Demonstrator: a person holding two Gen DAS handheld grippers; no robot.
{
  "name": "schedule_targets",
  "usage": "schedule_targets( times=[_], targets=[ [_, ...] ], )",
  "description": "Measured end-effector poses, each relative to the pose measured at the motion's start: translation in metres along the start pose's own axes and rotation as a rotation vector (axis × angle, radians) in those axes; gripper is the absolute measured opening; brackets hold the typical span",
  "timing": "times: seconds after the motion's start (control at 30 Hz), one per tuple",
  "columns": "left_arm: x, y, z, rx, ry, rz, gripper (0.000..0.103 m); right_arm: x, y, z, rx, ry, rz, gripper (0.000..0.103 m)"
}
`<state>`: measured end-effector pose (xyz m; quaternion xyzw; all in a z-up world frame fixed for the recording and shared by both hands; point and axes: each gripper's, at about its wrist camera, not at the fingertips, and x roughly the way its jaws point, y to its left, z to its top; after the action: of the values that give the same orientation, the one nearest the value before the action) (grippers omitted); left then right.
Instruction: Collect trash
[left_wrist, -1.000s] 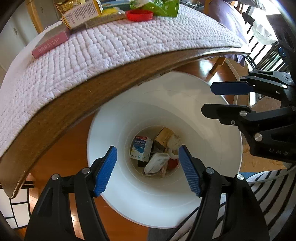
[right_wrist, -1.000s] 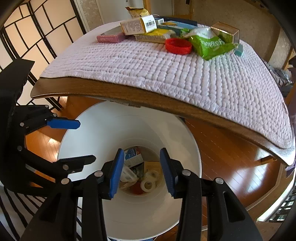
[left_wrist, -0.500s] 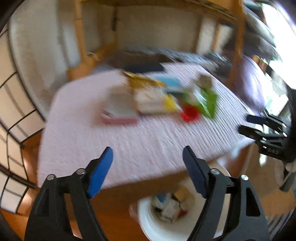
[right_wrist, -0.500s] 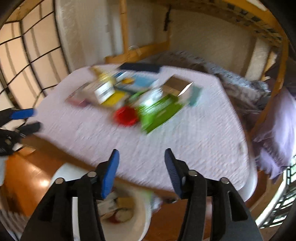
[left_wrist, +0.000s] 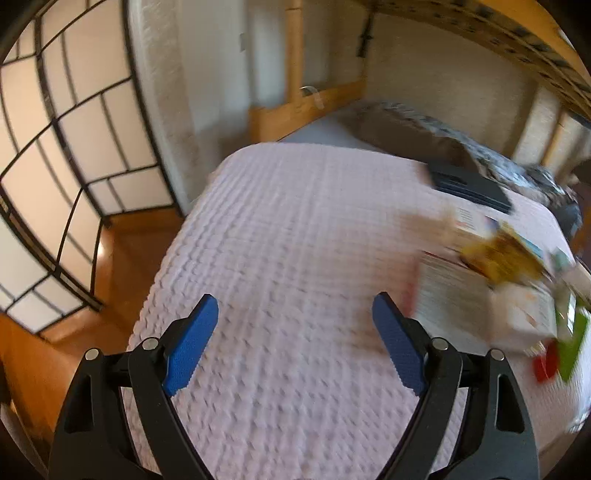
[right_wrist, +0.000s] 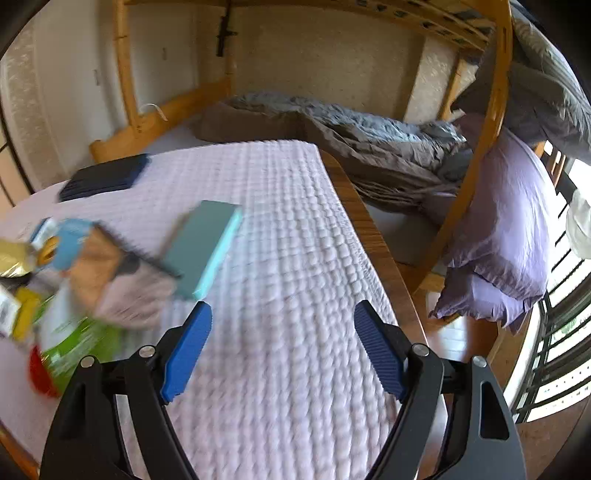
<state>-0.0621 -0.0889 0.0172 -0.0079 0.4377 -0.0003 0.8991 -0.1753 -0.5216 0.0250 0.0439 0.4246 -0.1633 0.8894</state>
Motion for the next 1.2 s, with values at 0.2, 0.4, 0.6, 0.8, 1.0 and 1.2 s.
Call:
schedule_targets(
  times=[0.2,0.4,0.6,0.8,1.0,1.2],
  targets=[
    [0.032,0.018,0.010,-0.047,0.016,0.059,0.087,0.034,-0.009,0.008,0.008,0.025,-0.033,0.078],
    [0.045,0.021,0.009,-0.056,0.048,0.076,0.087,0.045,-0.015,0.012,0.032,0.014,-0.033,0.084],
    [0.047,0.025,0.006,-0.080,0.068,0.091,0.100,0.046,-0.021,0.009,0.060,0.028,-0.024,0.096],
    [0.042,0.029,-0.002,-0.067,0.068,0.085,0.102,0.045,-0.029,0.002,0.063,0.046,0.018,0.099],
    [0.042,0.031,-0.003,-0.060,0.064,0.074,0.102,0.041,-0.026,-0.002,0.055,0.043,0.028,0.099],
    [0.042,0.030,-0.003,-0.060,0.062,0.074,0.102,0.041,-0.026,-0.002,0.056,0.043,0.027,0.099]
  ],
)
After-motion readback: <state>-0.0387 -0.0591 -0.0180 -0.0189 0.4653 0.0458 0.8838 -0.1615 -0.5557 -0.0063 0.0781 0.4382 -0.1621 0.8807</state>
